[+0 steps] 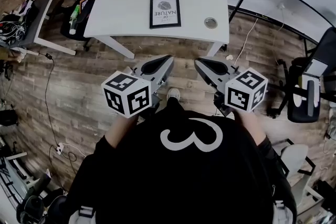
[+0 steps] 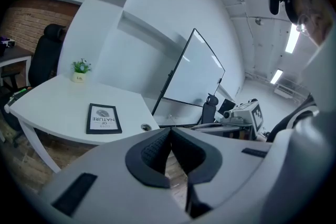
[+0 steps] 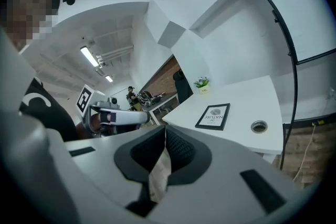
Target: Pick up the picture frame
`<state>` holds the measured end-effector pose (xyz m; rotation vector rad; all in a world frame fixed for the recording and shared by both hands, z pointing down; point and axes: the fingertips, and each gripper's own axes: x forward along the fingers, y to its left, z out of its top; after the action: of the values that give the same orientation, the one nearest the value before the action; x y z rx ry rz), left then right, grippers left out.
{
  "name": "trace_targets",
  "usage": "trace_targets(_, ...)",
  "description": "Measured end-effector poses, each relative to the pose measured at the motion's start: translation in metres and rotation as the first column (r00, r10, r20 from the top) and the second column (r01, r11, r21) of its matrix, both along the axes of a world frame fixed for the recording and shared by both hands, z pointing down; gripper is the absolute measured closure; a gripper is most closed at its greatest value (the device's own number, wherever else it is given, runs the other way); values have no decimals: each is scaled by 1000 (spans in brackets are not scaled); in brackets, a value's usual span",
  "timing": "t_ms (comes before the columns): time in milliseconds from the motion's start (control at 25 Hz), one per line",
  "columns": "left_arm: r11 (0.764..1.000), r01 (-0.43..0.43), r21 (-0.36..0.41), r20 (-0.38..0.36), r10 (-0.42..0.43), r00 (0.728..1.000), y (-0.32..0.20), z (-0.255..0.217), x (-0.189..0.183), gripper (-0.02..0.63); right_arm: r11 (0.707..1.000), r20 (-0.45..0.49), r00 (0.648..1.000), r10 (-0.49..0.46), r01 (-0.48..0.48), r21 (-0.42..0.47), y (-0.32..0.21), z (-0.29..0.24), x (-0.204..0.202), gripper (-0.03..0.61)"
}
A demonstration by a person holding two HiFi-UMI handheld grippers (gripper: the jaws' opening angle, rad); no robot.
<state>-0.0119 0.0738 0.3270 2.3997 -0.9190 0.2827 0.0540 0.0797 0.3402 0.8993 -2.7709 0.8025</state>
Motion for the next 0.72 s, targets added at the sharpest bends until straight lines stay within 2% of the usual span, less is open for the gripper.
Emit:
trace_targets(200,1000,-21,-23,-6,20,1000,-45,7,-19,597,999,-20,999,26,-27,-24,-43,9,-17,554)
trace_targets(720,996,-88,-23,-21,88,996,-137,11,-71,597,996,-65,994,88,-88,-1,-130,14,-64,554)
